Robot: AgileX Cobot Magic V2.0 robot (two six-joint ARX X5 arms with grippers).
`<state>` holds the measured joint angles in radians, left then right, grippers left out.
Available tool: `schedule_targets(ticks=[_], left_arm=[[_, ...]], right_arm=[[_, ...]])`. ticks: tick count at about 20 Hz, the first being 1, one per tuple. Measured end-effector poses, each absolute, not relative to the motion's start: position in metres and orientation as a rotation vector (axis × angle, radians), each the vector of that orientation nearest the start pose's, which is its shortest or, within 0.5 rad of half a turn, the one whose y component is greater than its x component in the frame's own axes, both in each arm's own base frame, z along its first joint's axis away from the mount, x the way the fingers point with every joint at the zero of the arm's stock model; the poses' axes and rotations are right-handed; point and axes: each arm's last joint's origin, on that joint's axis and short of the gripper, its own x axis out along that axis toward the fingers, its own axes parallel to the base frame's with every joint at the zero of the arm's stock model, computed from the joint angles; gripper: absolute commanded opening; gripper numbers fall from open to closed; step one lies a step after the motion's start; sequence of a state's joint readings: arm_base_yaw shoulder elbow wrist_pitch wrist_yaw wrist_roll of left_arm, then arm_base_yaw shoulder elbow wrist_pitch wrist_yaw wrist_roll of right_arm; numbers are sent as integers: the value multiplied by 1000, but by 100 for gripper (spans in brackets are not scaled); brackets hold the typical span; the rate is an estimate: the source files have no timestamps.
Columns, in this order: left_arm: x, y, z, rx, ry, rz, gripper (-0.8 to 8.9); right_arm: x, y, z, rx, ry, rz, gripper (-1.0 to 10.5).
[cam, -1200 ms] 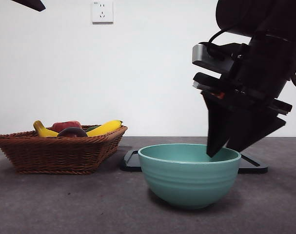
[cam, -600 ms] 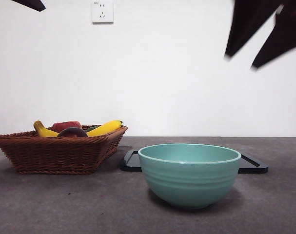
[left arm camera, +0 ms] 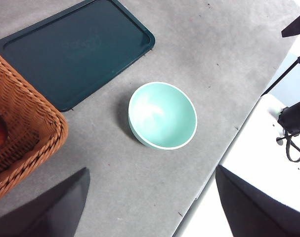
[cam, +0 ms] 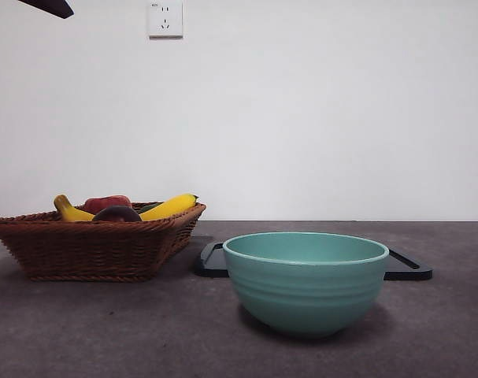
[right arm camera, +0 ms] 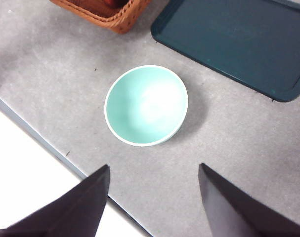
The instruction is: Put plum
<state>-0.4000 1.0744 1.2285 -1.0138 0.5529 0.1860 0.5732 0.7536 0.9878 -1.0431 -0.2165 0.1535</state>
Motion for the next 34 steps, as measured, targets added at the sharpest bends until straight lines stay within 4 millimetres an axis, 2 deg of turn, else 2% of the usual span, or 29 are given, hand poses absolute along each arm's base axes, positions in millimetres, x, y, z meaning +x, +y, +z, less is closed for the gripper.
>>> schedule_targets(ticks=[10,11,12,13,14,15,34], left_arm=[[167,-87,363,93,802,-971,398],[167,-87,363,93,802,-971,359],[167,-87,363,93,802,-971,283],[167,-87,363,93,802,-971,171],[167,-87,363,92,802,-971,77],[167,-87,363,93,802,-971,6],[167,-87,363,93,802,-971,8]], right_arm=[[97,70,329,-11,875,679,286],[97,70,329,-11,876,679,260],[97,70,329,-11,876,679,187],[97,70,329,-11,876,679,70],[97,70,329,-11,876,679,3],[97,70,329,-11,875,679,6],[97,70,329,-13,874,672,6]])
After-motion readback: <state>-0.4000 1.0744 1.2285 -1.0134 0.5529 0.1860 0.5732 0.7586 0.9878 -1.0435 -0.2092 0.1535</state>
